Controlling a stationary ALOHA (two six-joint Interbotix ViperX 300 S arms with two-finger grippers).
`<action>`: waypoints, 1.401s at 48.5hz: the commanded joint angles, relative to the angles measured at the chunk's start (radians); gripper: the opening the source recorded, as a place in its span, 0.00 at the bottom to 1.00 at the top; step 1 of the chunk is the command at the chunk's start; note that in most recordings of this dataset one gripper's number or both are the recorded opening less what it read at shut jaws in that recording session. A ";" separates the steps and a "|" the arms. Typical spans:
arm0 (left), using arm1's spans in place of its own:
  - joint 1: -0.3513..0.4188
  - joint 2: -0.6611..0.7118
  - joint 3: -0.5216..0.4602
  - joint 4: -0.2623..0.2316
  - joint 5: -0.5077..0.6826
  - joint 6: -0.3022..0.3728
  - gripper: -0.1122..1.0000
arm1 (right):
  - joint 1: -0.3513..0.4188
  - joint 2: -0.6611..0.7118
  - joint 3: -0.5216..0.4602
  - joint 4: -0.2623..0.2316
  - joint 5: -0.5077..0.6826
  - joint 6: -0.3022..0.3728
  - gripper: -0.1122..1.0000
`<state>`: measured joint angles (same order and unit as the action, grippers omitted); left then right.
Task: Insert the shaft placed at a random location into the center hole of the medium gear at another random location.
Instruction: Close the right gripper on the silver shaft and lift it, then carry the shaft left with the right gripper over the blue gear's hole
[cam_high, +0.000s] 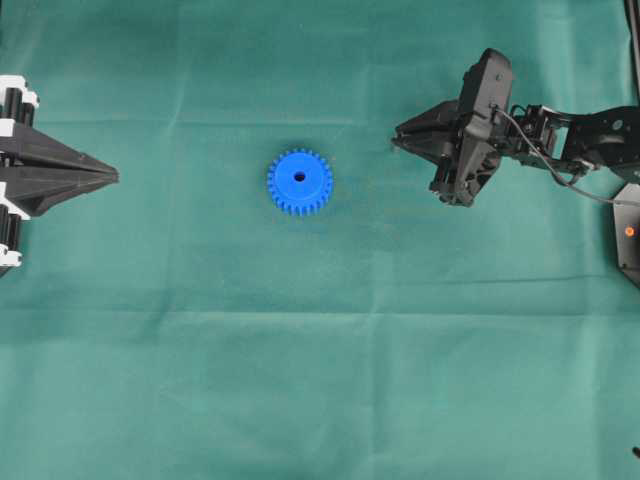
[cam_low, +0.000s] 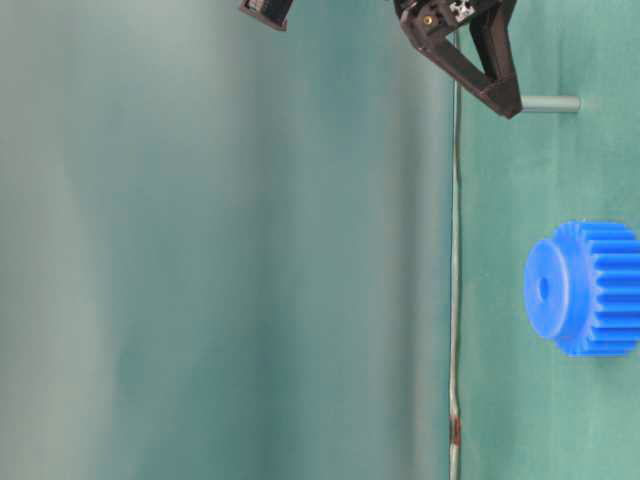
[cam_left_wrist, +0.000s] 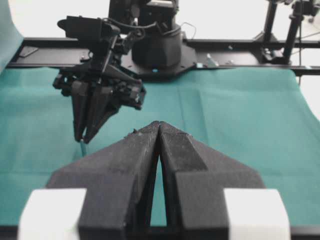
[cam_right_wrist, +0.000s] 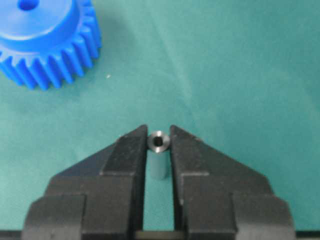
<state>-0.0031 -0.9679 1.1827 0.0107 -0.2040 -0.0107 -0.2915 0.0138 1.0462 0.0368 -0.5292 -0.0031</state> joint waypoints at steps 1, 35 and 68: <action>-0.002 0.005 -0.026 0.002 -0.005 -0.003 0.10 | -0.005 -0.054 -0.032 0.003 0.044 0.002 0.22; -0.002 0.006 -0.026 0.002 -0.002 -0.002 0.10 | 0.025 -0.218 -0.100 0.000 0.253 0.005 0.22; -0.002 0.003 -0.025 0.002 -0.002 -0.002 0.10 | 0.166 -0.002 -0.362 0.000 0.218 0.011 0.22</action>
<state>-0.0046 -0.9679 1.1827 0.0092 -0.1994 -0.0123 -0.1304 0.0107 0.7363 0.0368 -0.3007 -0.0031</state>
